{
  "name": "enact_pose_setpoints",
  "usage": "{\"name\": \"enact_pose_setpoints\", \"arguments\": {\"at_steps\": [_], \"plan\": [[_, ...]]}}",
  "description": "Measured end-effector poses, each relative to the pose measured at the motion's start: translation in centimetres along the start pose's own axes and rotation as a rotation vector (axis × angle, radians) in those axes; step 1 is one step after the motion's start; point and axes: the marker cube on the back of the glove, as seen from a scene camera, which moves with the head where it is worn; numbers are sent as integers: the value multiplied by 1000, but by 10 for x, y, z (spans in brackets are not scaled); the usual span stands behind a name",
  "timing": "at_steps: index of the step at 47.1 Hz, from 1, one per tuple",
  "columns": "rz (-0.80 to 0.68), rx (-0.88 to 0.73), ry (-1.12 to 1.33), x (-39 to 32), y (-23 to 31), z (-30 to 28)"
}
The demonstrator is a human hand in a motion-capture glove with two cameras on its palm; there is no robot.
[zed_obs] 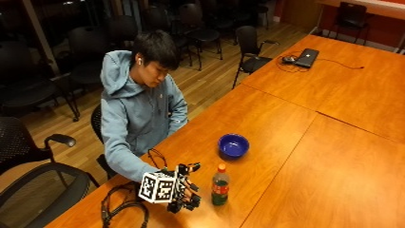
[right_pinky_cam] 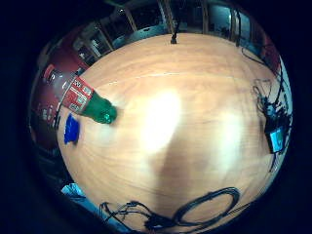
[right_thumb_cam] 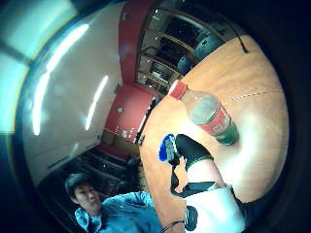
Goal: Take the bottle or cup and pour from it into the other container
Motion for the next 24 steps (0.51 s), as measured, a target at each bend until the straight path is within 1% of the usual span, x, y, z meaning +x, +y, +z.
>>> {"name": "enact_pose_setpoints", "arguments": {"at_steps": [12, 24], "plan": [[62, 12, -114, 11, -3, 4], [64, 4, -149, 13, -4, 18]]}}
